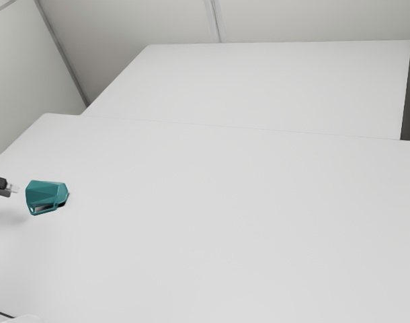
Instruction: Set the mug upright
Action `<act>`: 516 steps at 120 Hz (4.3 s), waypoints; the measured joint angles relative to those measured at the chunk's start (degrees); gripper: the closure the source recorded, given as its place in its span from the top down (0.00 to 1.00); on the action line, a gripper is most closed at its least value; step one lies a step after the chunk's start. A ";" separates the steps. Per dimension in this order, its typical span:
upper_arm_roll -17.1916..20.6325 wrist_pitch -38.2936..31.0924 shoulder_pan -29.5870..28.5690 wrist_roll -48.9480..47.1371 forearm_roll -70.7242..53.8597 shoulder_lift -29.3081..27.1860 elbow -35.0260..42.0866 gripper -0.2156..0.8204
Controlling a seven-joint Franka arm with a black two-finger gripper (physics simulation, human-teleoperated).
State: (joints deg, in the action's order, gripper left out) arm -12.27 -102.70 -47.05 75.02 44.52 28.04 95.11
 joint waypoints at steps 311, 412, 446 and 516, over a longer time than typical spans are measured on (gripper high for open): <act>-8.11 -4.52 41.61 -11.36 -23.16 -24.85 13.18 0.04; 4.23 -13.63 48.25 -44.79 -45.27 -40.39 32.47 0.04; 8.46 -16.50 48.39 -55.22 -47.02 -41.43 37.26 0.04; 11.69 -24.03 49.67 -70.39 -47.38 -39.41 43.60 0.04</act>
State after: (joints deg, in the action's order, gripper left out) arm -0.57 -126.73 2.62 4.63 -2.86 -11.37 138.70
